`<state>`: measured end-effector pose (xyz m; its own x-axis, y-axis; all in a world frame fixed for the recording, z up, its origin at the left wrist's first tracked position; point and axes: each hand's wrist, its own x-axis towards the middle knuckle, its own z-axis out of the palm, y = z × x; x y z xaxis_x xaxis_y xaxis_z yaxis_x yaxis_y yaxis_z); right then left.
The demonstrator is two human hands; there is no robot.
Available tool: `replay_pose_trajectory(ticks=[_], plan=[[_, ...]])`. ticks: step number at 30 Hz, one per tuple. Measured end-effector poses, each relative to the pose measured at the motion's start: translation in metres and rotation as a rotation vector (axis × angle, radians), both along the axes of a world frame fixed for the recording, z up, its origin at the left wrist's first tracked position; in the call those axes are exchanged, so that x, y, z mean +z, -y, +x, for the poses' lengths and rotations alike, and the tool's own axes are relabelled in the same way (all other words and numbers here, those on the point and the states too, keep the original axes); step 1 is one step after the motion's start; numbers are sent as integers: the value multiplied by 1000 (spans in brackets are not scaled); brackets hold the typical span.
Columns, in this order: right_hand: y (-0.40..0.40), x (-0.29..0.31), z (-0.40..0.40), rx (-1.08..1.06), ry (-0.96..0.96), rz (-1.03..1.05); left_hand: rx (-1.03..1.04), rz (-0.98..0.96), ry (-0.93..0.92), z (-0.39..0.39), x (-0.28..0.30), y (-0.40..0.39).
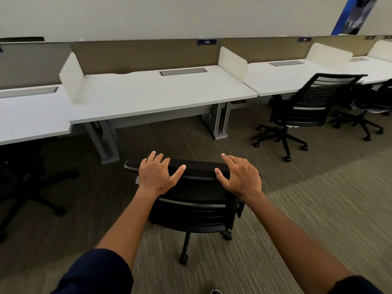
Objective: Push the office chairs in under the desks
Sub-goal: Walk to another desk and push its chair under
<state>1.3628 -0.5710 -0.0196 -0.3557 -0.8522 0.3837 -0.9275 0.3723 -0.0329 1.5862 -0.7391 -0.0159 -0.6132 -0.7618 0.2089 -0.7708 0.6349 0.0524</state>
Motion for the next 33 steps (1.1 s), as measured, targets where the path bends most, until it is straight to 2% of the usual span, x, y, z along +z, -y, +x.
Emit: replay_pose_trajectory(ticks=[11,33], plan=[[109,-4,-70,9,6,75,35,-33,94,-69,2,96],[326,0,-143,58,25,20,49,-113,7,-146,2,319]])
